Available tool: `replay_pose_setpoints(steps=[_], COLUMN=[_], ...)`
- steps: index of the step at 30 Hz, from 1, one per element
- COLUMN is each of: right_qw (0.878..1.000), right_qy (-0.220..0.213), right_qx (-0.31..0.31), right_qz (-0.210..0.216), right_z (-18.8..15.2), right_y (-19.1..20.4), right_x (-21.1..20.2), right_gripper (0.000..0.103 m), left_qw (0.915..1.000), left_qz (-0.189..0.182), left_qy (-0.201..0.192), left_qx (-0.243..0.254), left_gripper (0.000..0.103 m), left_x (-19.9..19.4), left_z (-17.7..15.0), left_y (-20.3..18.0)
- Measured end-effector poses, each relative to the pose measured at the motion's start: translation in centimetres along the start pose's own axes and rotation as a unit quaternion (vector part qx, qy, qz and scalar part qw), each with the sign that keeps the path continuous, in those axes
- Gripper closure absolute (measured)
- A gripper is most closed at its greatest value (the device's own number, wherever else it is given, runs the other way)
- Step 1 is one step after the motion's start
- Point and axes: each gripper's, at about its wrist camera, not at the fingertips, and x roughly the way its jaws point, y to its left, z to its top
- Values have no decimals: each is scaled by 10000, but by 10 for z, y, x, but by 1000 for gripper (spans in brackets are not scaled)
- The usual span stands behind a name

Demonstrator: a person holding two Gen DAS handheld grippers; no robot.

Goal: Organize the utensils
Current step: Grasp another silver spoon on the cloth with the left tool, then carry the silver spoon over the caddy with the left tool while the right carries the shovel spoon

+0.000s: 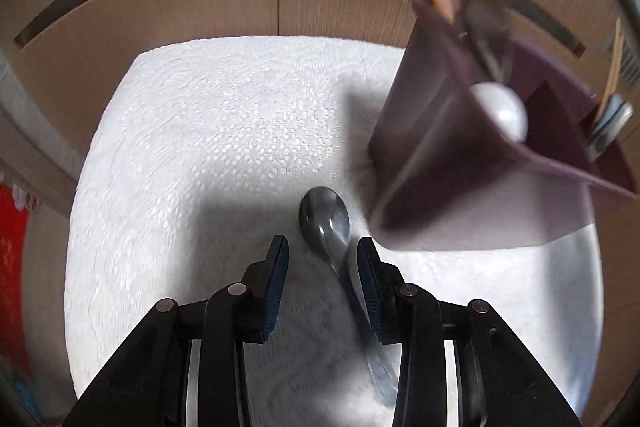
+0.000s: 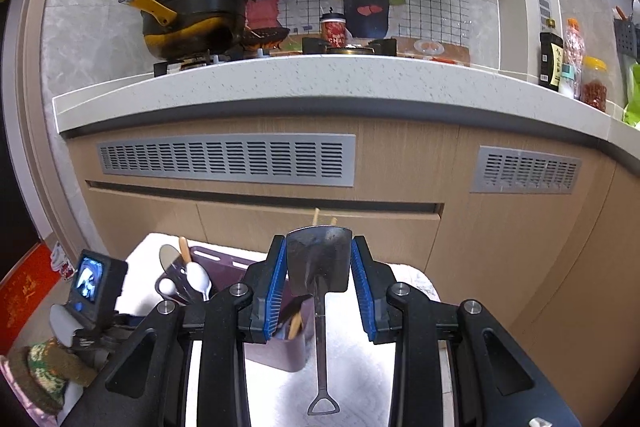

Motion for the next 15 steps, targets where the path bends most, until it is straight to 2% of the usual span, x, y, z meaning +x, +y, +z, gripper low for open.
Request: replay_pose_setpoints(steps=[8, 10, 11, 15], right_qw=[9997, 9995, 9994, 9988], right_qy=[230, 302, 336, 465], right_qx=[94, 102, 106, 100], right_qz=[-1, 20, 28, 78], right_z=[-17, -23, -25, -35], right_y=[-6, -4, -3, 2], right_x=[9, 10, 11, 13], right_gripper=[74, 74, 74, 74], left_qw=[9975, 9965, 9957, 9916], left_qz=[98, 73, 97, 195], left_qy=[-378, -453, -503, -742], left_qx=[594, 702, 767, 1042], left_gripper=[64, 67, 73, 73], left_x=[5, 3, 1, -12], left_z=[3, -2, -5, -27], left_y=[-11, -11, -13, -19])
